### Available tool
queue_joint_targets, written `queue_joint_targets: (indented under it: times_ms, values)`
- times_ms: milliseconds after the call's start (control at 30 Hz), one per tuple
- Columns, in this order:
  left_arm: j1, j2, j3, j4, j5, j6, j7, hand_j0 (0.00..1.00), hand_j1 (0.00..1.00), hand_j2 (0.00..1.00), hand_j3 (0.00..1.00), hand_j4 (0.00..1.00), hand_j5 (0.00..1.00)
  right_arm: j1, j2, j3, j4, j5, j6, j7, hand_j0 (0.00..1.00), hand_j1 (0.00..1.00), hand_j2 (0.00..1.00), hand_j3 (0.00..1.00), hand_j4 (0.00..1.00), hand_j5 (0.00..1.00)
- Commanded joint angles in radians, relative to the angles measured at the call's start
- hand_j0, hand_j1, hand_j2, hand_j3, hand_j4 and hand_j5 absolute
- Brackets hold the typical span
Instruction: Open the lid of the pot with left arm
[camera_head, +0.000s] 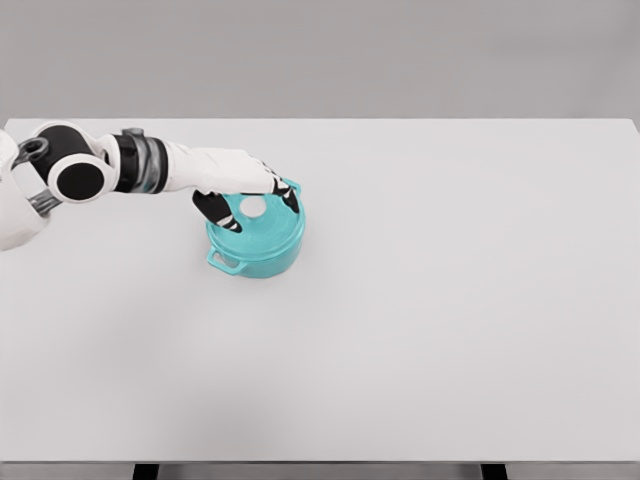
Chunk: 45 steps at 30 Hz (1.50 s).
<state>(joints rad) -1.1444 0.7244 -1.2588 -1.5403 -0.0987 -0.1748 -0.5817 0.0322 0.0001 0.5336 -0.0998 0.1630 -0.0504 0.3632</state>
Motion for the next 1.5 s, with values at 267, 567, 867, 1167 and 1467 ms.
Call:
queue_joint_targets:
  times_ms: [267,567,867,1167,1467]
  values:
    - [0.000,-0.016,-0.007,0.019,-0.015,0.000,0.000,0.73,0.73,0.73,0.73,0.73,0.73,0.000,0.000,0.000,0.000,0.000,0.000,0.000,1.00,1.00,1.00,1.00,1.00,1.00]
    - [0.003,-0.016,-0.007,0.019,-0.039,-0.002,0.000,0.64,0.64,0.64,0.64,0.64,0.64,0.000,0.000,0.000,0.000,0.000,0.000,0.000,1.00,1.00,1.00,1.00,1.00,1.00]
    - [0.003,-0.014,-0.007,0.019,-0.041,-0.008,-0.001,0.49,0.49,0.49,0.49,0.49,0.49,0.000,0.000,0.000,0.000,0.000,0.000,0.000,1.00,1.00,1.00,1.00,1.00,1.00]
    - [-0.002,0.021,-0.007,0.017,-0.041,-0.031,-0.003,0.39,0.39,0.39,0.39,0.39,0.39,0.000,0.000,0.000,0.000,0.000,0.000,0.000,1.00,1.00,1.00,1.00,1.00,1.00]
    - [-0.041,0.156,-0.005,0.014,-0.044,-0.075,-0.003,0.36,0.36,0.36,0.36,0.36,0.36,0.000,0.000,0.000,0.000,0.000,0.000,0.000,1.00,1.00,1.00,1.00,1.00,1.00]
